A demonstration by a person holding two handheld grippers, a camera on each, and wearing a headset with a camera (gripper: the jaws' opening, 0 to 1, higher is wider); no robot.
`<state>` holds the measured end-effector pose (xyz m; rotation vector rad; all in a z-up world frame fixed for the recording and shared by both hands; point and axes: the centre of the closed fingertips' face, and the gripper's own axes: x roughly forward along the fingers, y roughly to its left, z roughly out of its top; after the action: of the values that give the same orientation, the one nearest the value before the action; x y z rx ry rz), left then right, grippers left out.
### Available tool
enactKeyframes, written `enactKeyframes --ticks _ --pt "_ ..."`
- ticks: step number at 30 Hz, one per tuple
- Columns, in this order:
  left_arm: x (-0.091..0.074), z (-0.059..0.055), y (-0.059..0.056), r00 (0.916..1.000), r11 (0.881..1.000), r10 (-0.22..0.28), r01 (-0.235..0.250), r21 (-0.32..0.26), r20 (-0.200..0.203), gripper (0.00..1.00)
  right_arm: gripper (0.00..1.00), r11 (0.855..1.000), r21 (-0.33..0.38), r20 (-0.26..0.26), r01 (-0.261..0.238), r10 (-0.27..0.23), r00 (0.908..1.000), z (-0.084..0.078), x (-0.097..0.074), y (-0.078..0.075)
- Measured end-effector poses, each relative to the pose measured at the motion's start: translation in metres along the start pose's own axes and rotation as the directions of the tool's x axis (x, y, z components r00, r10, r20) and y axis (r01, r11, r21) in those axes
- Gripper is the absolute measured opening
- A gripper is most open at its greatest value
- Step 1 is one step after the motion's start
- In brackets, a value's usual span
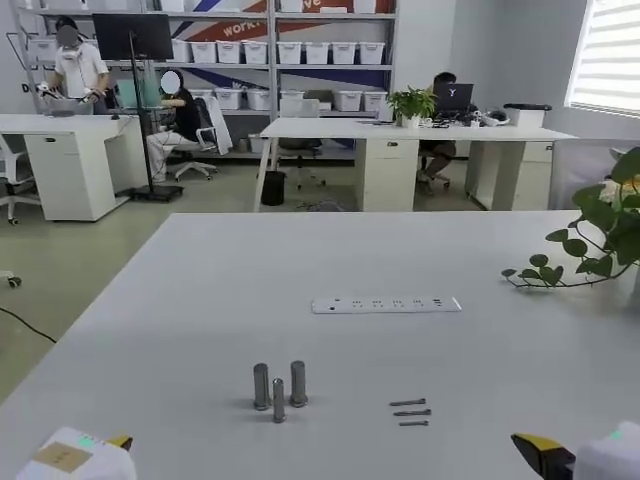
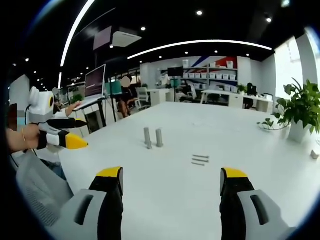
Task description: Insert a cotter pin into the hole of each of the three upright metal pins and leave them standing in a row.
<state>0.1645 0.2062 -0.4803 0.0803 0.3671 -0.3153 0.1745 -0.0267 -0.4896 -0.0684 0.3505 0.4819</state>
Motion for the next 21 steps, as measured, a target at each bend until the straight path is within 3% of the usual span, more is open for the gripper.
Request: enactKeyframes --ticks 21 --pt "0.0018 -0.0048 0.0003 0.9999 1.0 -0.004 0.004 -0.016 -0.014 0.81 0.75 1.0 -0.017 -0.005 0.017 -0.017 0.9998 0.0028 0.0043 -0.0085"
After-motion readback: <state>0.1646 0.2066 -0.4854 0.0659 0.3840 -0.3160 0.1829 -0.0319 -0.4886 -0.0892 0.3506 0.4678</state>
